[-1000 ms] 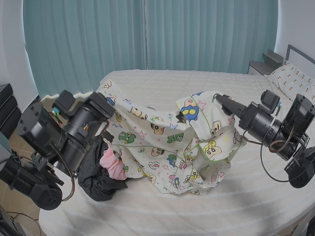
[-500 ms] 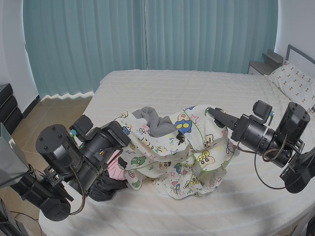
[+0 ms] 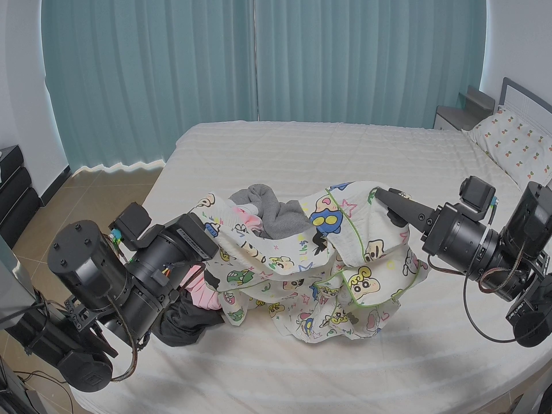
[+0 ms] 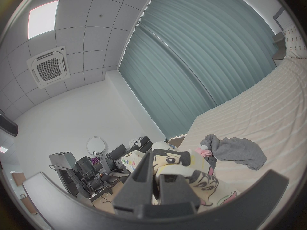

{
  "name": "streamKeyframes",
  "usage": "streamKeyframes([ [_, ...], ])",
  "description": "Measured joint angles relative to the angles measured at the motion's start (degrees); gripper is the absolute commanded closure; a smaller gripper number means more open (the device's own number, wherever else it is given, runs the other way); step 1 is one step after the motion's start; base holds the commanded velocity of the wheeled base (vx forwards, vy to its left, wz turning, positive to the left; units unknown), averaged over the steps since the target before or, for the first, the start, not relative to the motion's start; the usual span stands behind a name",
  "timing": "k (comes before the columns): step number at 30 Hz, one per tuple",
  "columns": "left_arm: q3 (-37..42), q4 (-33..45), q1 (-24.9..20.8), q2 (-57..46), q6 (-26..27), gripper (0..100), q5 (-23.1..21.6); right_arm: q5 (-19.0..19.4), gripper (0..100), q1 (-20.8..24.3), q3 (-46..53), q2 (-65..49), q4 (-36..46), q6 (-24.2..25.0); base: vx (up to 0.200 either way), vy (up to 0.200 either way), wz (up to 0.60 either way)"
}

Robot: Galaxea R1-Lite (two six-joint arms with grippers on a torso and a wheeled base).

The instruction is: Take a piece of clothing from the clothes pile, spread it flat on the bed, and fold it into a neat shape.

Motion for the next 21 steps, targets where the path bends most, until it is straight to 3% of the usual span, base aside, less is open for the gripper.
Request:
streamKeyframes([
  [2, 0.2, 0.0, -0.1, -0.5, 0.0, 100, 0.0, 0.0, 100, 0.2, 0.0, -0.6, 0.1, 0.0, -0.2, 0.0, 0.0],
  [14, 0.7, 0.0, -0.4, -2.1, -0.1, 100, 0.1, 0.0, 100, 0.9, 0.2, -4.5, 0.0, 0.0, 0.0, 0.0, 0.0],
  [21, 0.2, 0.0, -0.4, -2.0, -0.5, 100, -0.1, 0.0, 100, 0.9, 0.1, -4.2, 0.0, 0.0, 0.0, -0.2, 0.0],
])
